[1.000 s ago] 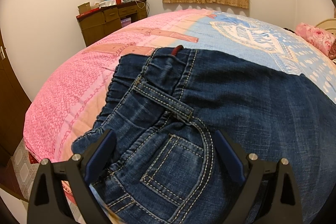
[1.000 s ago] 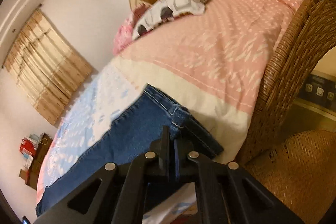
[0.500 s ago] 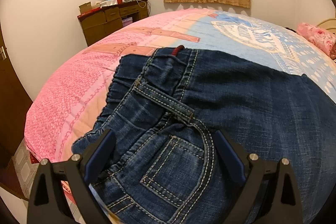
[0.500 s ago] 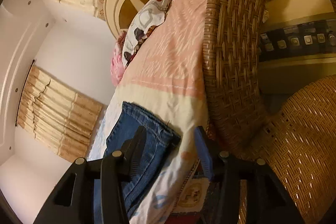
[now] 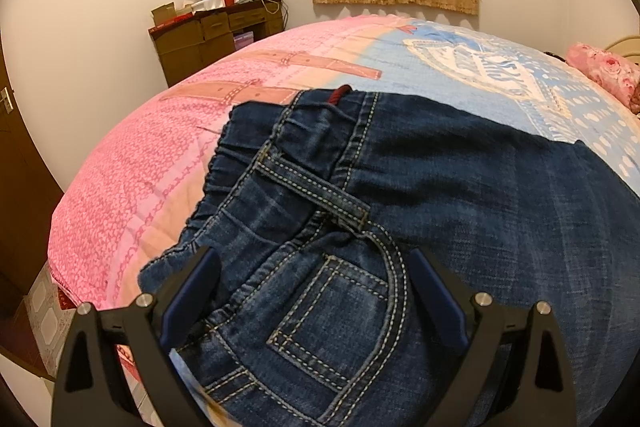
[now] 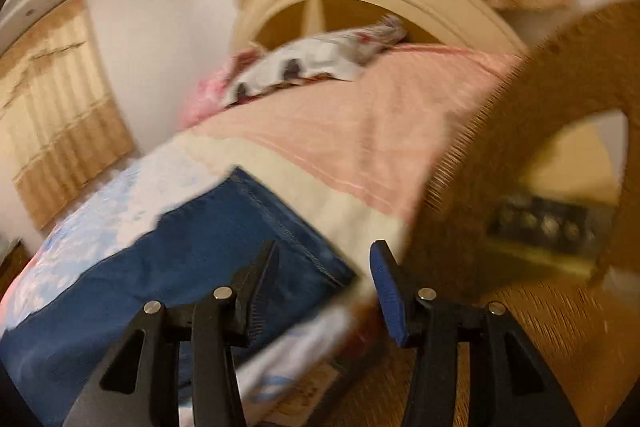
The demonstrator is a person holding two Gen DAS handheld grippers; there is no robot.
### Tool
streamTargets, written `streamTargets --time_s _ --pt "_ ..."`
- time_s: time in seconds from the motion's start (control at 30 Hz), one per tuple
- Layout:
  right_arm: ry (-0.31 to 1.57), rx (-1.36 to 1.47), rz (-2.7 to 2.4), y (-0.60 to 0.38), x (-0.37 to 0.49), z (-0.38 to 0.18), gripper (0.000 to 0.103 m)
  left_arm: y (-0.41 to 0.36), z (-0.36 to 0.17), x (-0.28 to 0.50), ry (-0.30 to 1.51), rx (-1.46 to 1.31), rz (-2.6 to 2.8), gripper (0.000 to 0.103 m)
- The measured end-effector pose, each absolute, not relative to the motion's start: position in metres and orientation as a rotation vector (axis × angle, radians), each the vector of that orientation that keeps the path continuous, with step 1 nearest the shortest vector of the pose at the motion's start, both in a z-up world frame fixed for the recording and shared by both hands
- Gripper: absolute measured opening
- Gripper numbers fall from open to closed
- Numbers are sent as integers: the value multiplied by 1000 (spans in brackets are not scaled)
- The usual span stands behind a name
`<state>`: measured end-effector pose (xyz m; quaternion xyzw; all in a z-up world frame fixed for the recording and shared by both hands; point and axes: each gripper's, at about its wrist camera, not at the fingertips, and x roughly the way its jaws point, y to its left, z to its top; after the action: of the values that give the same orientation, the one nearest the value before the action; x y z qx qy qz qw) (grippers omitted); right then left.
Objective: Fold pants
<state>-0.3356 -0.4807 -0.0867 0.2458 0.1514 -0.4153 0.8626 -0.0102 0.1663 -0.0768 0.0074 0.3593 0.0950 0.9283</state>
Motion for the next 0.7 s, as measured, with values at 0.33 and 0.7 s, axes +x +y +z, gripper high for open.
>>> streamTargets --time_s 0.33,0.7 --pt "382 690 -694 -533 -333 -122 49 168 -77 -13 736 15 198 98" --pt "392 614 -608 -495 -318 -113 15 166 -76 -11 739 19 200 98"
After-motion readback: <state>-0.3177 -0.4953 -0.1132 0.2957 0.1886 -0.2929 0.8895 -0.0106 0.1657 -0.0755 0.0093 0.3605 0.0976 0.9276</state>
